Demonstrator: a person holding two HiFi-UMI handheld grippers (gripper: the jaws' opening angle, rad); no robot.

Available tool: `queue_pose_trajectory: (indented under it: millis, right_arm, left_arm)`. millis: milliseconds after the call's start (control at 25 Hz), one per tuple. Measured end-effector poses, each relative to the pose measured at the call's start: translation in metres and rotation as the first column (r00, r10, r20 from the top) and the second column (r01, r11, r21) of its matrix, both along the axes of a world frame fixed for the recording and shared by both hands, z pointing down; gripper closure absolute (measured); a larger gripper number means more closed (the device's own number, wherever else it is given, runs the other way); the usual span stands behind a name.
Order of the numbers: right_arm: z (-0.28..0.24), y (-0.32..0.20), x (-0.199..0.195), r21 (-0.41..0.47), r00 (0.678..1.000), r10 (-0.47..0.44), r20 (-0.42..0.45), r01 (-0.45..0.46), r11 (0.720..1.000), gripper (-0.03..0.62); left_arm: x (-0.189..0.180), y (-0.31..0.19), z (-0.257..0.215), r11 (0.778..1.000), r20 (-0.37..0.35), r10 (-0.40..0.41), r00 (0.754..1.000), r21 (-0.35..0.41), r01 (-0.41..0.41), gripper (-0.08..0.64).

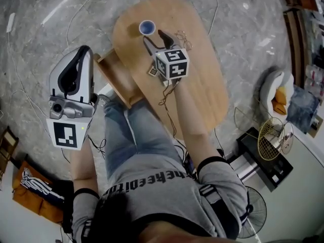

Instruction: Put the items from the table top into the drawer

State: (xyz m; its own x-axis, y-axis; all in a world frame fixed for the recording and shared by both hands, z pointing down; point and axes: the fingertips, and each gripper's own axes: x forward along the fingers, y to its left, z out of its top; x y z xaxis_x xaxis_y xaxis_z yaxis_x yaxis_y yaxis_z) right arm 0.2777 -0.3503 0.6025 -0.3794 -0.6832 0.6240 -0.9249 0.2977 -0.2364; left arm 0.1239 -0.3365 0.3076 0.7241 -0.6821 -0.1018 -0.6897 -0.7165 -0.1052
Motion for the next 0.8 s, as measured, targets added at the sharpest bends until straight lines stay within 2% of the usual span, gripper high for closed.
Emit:
queue_pose_trajectory:
  millis: [440,800]
  right_arm:
    - [0.093,-0.026,0.005,-0.12,0.998,0.002,-0.063,-0.01,0.993,0.218]
    - [0.149,-0.039,0.006,-0.194,0.99,0.029,-0.136,-0.055,0.979,0.184]
  left_arm:
    - [-0.004,-0.01,0.052,0.997,0.032,-0.008,0.999,-0.07,0.011,0.549]
    - [-0.018,-0.017,0.078,0.994,0.048,-0.026,0.999,-0.101,0.03,0.549]
